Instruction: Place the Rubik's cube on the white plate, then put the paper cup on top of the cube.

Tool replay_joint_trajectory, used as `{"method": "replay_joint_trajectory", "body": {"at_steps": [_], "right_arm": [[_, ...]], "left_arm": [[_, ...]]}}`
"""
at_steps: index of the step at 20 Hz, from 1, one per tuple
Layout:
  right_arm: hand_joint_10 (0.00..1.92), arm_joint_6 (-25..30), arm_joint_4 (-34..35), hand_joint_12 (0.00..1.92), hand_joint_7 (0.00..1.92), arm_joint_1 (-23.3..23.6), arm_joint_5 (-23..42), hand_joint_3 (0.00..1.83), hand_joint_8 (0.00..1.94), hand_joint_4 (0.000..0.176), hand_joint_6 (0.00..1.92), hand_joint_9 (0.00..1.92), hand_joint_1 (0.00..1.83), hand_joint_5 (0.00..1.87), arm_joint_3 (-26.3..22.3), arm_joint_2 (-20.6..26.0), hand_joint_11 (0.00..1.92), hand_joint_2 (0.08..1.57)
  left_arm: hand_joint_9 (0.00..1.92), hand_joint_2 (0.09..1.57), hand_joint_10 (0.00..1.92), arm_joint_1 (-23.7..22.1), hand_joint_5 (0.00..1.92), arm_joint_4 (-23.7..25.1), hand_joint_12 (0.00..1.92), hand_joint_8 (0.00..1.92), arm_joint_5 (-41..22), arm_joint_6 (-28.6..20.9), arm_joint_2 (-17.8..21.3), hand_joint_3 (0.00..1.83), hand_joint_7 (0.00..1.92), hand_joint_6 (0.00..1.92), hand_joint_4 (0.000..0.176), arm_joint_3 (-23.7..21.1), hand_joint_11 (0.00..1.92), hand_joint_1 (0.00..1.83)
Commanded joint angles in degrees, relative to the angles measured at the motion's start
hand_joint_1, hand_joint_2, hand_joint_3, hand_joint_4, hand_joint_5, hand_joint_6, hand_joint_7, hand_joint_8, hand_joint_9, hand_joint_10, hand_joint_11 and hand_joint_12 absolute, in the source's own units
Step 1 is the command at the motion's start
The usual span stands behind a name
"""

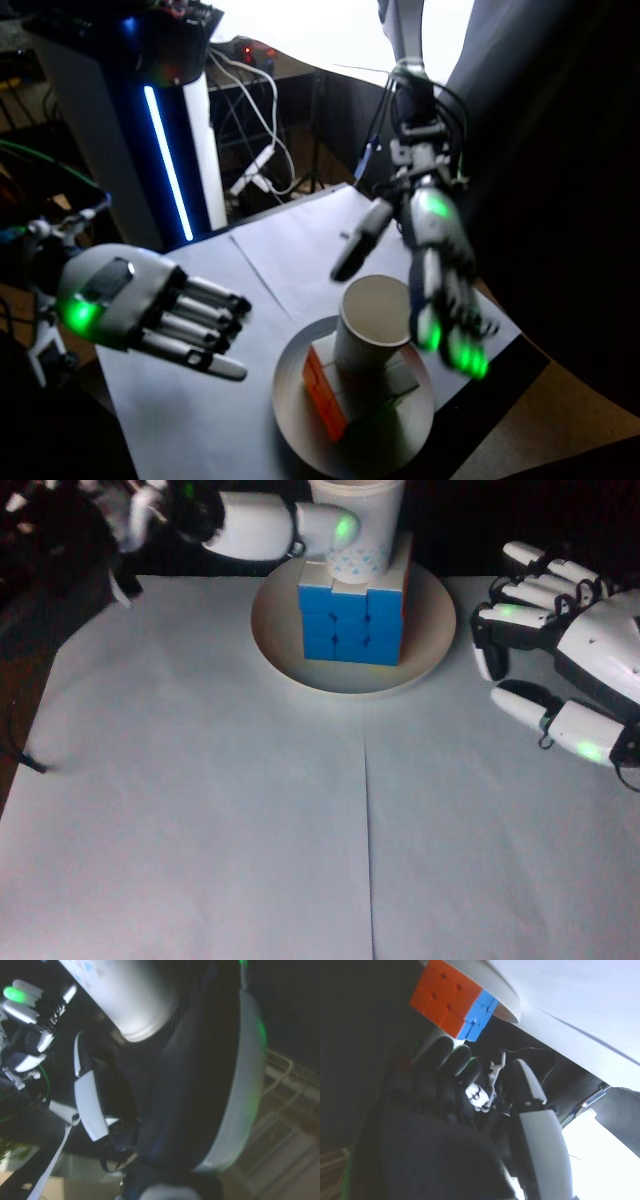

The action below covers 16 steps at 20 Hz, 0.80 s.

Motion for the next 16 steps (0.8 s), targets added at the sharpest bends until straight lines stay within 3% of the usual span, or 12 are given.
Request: {"method": "replay_joint_trajectory", "body": {"at_steps": [1, 3, 4, 5, 7, 9, 11, 12, 13, 14, 15, 16], "right_arm": [[1.57, 0.13, -0.20, 1.88, 0.21, 0.40, 8.03, 0.00, 1.37, 0.011, 1.80, 0.22, 0.77, 0.42, -0.03, 0.41, 0.00, 1.44], [1.54, 0.13, -0.18, 1.79, 0.22, 0.40, 8.24, 0.00, 1.36, 0.025, 1.79, 0.20, 0.76, 0.43, -0.04, 0.72, 0.00, 1.44], [1.45, 0.13, -0.18, 1.59, 0.23, 0.40, 8.42, 0.00, 1.34, 0.000, 1.37, 0.16, 0.87, 0.10, -0.06, 0.87, 0.00, 1.33], [1.47, 0.13, -0.18, 1.68, 0.19, 0.40, 8.71, 0.00, 1.38, 0.000, 1.29, 0.16, 0.90, 0.08, -0.13, 1.03, 0.00, 1.33], [1.58, 0.13, -0.19, 1.82, 0.13, 0.40, 10.65, 0.00, 1.38, 0.000, 1.20, 0.20, 0.90, 0.04, -0.85, 2.25, 0.00, 1.36], [1.47, 0.11, -0.21, 1.78, 0.16, 0.40, 13.11, 0.00, 1.22, 0.000, 1.15, 0.21, 0.68, 0.01, -2.09, 4.49, 0.12, 1.37], [1.22, 0.06, -0.27, 1.71, 0.19, 0.40, 15.01, 0.00, 0.91, 0.000, 0.99, 0.18, 0.64, 0.00, -3.01, 6.46, 0.00, 1.36], [0.92, -0.42, -0.28, 1.53, 0.27, 0.40, 16.21, 0.00, 0.36, 0.000, 0.59, 0.15, 0.67, 0.06, -3.59, 7.61, 0.00, 1.37], [0.79, -0.84, -0.28, 1.41, 0.24, 0.41, 16.85, 0.00, 0.20, 0.000, 0.44, 0.09, 0.56, 0.04, -3.90, 8.08, 0.00, 1.38], [0.17, -1.37, -0.27, 0.59, 0.03, 0.41, 17.66, 0.00, 0.01, 0.000, 0.01, 0.02, 0.23, 0.00, -4.27, 8.76, 0.00, 1.38], [0.01, -1.72, -0.27, 0.05, 0.00, 0.41, 18.34, 0.00, 0.00, 0.063, 0.00, 0.00, 0.18, 0.00, -4.64, 9.37, 0.00, 1.33], [0.00, -2.37, -0.27, 0.00, 0.00, 0.41, 18.92, 0.00, 0.00, 0.101, 0.00, 0.00, 0.14, 0.00, -5.08, 9.98, 0.00, 1.32]], "left_arm": [[0.00, 1.04, 0.00, -1.07, 0.00, -1.60, 0.00, 0.00, -9.90, 0.20, 0.68, 0.00, 0.00, 0.00, 0.176, -0.61, 0.00, 0.71], [0.00, 1.04, 0.00, -1.50, 0.00, -1.61, 0.00, 0.00, -12.36, 1.00, 2.14, 0.00, 0.00, 0.00, 0.176, -2.12, 0.00, 0.72], [0.00, 1.03, 0.00, -1.62, 0.00, -1.65, 0.44, 0.00, -13.80, 1.44, 2.99, 0.02, 0.00, 0.00, 0.176, -2.99, 0.00, 0.68], [0.00, 0.98, 0.00, -1.64, 0.00, -1.76, 0.63, 0.00, -15.06, 1.74, 3.69, 0.00, 0.00, 0.00, 0.176, -3.68, 0.00, 0.64], [0.00, 1.06, 0.00, -1.56, 0.00, -2.01, 0.02, 0.00, -17.96, 3.30, 6.41, 0.01, 0.00, 0.00, 0.176, -6.16, 0.00, 0.53], [0.00, 1.10, 0.00, -0.59, 0.00, -3.19, 0.00, 0.00, -20.50, 7.16, 9.81, 0.02, 0.00, 0.00, 0.176, -9.50, 0.00, 0.43], [0.00, 1.16, 0.00, 1.00, 0.00, -4.16, 1.00, 0.00, -23.06, 9.56, 12.45, 0.00, 0.00, 0.00, 0.176, -11.81, 0.00, 0.42], [0.03, 1.20, 0.01, 2.84, 0.00, -5.64, 1.04, 0.00, -25.26, 11.35, 14.23, 0.01, 0.00, 0.00, 0.176, -13.43, 0.00, 0.41], [0.02, 1.22, 0.00, 3.82, 0.00, -6.35, 0.98, 0.00, -26.43, 12.29, 15.15, 0.01, 0.00, 0.00, 0.176, -14.25, 0.00, 0.40], [0.00, 1.24, 0.00, 5.16, 0.00, -7.03, 0.22, 0.00, -27.65, 13.18, 16.22, 0.00, 0.00, 0.00, 0.175, -15.15, 0.00, 0.44], [0.00, 1.25, 0.00, 6.29, 0.00, -7.76, 0.03, 0.00, -28.53, 13.80, 17.08, 0.00, 0.00, 0.00, 0.175, -15.84, 0.00, 0.40], [0.00, 1.26, 0.00, 7.78, 0.00, -8.75, 0.00, 0.00, -29.80, 14.73, 17.98, 0.01, 0.00, 0.00, 0.176, -16.65, 0.00, 0.37]]}}
